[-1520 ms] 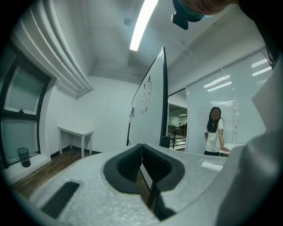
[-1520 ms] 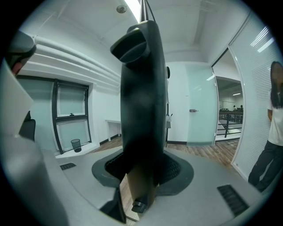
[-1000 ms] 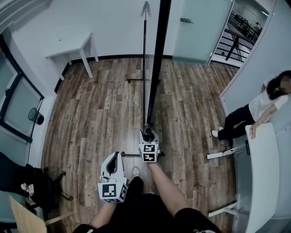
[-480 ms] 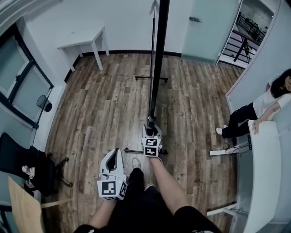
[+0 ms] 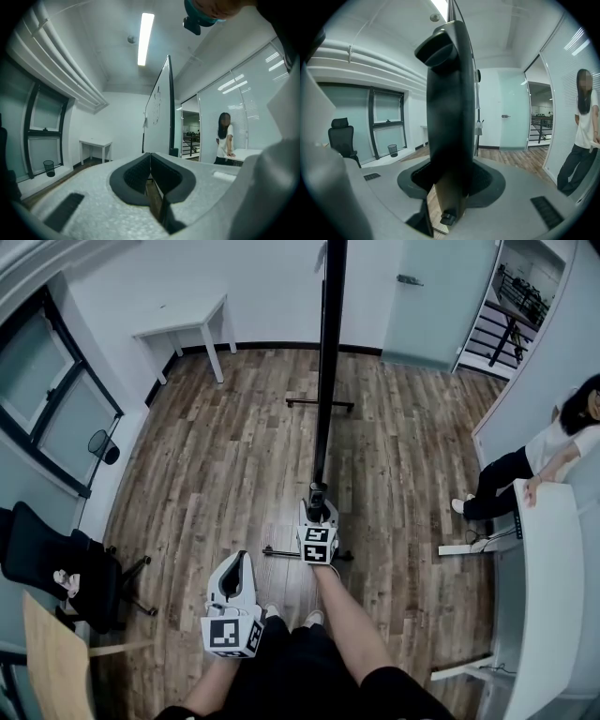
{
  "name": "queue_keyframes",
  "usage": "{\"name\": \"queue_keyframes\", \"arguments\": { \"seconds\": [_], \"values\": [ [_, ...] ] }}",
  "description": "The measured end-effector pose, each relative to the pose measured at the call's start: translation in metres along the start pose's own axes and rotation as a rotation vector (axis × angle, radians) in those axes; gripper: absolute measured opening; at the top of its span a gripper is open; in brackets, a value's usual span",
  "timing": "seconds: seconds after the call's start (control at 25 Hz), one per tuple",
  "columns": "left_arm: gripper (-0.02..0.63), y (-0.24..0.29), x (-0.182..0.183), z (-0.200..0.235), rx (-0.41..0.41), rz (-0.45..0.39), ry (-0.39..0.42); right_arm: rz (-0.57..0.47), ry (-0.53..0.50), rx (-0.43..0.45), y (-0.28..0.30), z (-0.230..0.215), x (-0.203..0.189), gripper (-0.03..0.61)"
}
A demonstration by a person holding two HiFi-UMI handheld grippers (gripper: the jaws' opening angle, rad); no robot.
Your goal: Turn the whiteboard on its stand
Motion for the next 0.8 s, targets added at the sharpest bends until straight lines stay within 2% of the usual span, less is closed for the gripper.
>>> {"name": "queue_keyframes", "arguments": {
  "seconds": [0.32,0.8],
  "values": [
    [0.015,-0.014,-0.005,0.000,-0.036,0.011,-0.022,0.011,0.002,0.008,-0.036,0.010,-0.013,0.167],
    [0.016,-0.042,-0.002,0.000,-0.161,0.001,-0.036,0.005,0.018,-0.023,-0.092,0.024,-0.023,0.167]
  ]
}}
Point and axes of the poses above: the fingertips, and each gripper's own axes: y forward along the fingers, z to its left, x out of its top, the point moved 2 cm from there along -y, backward along the fingers, and after that the axes turned 7 degrees about -x, right-handed, at the moved point
